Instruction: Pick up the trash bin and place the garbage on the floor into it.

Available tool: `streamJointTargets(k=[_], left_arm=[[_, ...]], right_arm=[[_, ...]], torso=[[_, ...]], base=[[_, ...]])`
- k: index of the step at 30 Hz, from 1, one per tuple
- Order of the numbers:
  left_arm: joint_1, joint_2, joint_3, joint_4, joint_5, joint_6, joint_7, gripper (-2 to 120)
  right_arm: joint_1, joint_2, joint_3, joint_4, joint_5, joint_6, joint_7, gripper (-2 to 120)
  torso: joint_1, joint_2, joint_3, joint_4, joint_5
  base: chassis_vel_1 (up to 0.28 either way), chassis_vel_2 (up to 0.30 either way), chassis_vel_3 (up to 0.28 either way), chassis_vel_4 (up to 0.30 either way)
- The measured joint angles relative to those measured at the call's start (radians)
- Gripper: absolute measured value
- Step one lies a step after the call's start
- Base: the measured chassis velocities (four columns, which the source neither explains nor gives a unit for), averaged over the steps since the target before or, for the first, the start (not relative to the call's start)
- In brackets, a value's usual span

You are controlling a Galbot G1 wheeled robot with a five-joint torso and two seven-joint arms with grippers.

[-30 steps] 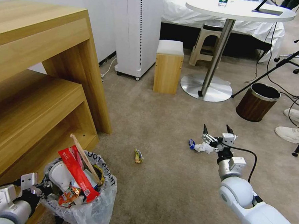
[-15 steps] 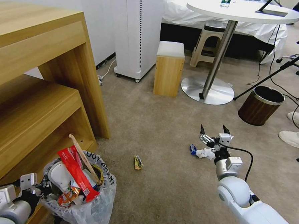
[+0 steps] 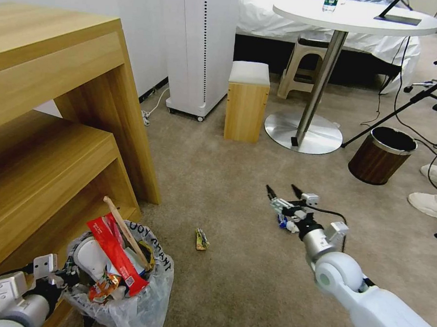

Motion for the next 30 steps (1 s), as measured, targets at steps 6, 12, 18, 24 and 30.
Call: streamJointTargets(k=[6,12,18,24,30], left_arm=[[-0.001,-0.009,0.007,-0.002,0.011,-0.006,0.001,0],[-0.004,-0.021,0.013,0.006,0.025,-0.015,0.003,0],[-0.015,-0.025,0.016,0.020,0.028,-0.019,0.003,0],[-0.026,-0.027,0.023,0.036,0.033,-0.025,0.003,0],[-0.038,-0.031,0.030,0.046,0.036,-0.034,0.004,0]], right_arm=[[0.112,0.049,-0.137,-0.098,0.069,-0.049,0.051,100],[0.222,0.136,-0.283,-0.242,0.087,-0.147,0.091,100],[0.261,0.198,-0.342,-0.301,0.073,-0.265,0.118,100],[0.292,0.264,-0.412,-0.340,0.037,-0.393,0.234,100],[0.332,0.368,-0.486,-0.423,-0.018,-0.437,0.286,100]], torso=[[0.000,0.000,0.000,0.0002,0.0002],[0.000,0.000,0.000,0.0000,-0.0003],[0.000,0.000,0.000,-0.0001,-0.0002],[0.000,0.000,0.000,-0.0002,-0.0001],[0.000,0.000,0.000,0.0001,-0.0002]], base=[[0.000,0.000,0.000,0.000],[0.000,0.000,0.000,0.000],[0.000,0.000,0.000,0.000],[0.000,0.000,0.000,0.000],[0.000,0.000,0.000,0.000]])
